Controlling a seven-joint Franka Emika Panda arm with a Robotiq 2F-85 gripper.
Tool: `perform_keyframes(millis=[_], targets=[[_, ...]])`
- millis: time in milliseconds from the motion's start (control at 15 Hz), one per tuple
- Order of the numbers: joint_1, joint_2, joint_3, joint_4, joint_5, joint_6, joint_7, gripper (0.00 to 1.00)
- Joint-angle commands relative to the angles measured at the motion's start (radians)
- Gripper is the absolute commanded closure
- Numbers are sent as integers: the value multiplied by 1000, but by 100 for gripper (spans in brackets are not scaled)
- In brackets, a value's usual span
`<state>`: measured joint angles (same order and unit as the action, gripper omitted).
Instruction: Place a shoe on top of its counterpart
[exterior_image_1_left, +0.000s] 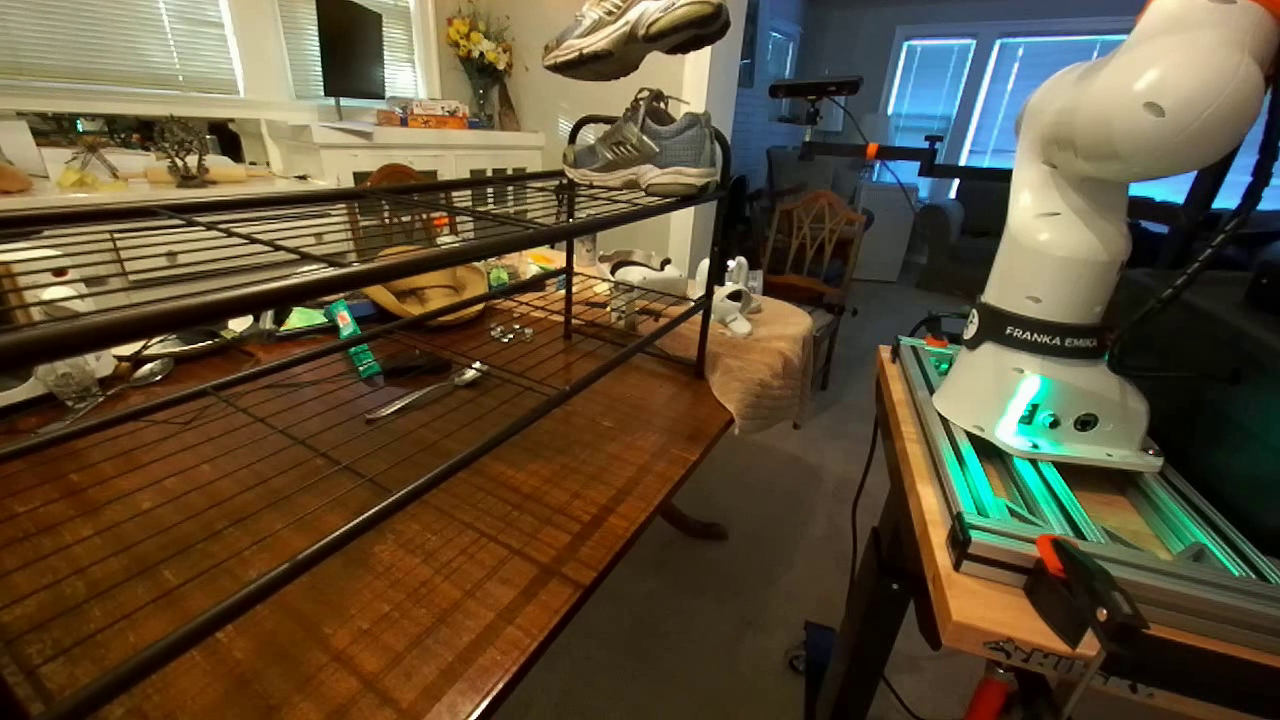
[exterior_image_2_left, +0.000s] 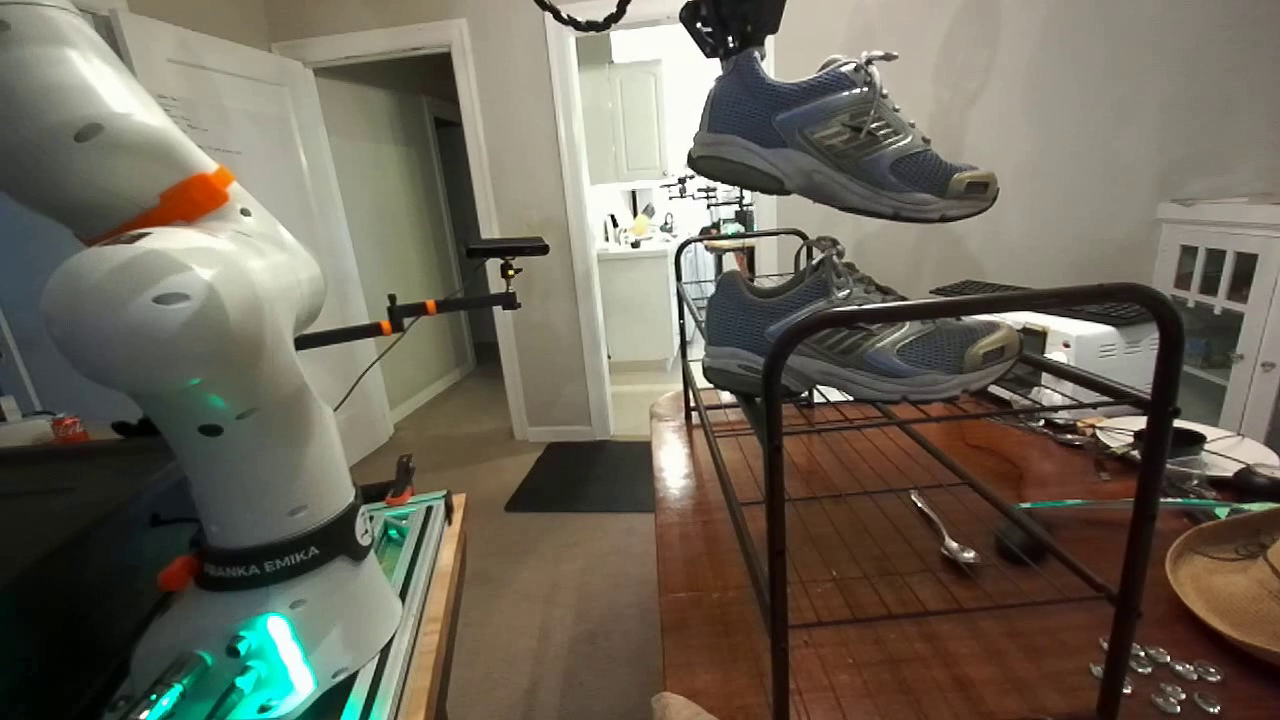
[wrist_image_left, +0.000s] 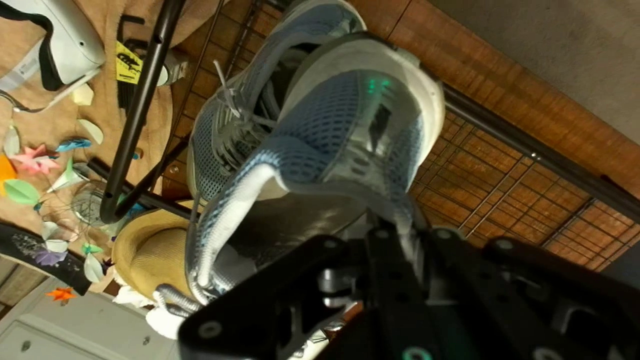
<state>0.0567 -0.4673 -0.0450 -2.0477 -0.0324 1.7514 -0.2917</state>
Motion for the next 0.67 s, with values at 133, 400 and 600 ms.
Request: perform_keyframes(millis=[133,400,600], targets=[[-9,-6,-21,-12,-22,-30,-52,98],[-19,-15,-31,-35,-37,-32,-71,98],[-23,-18,-41,-51,-33,-26,-81,98]])
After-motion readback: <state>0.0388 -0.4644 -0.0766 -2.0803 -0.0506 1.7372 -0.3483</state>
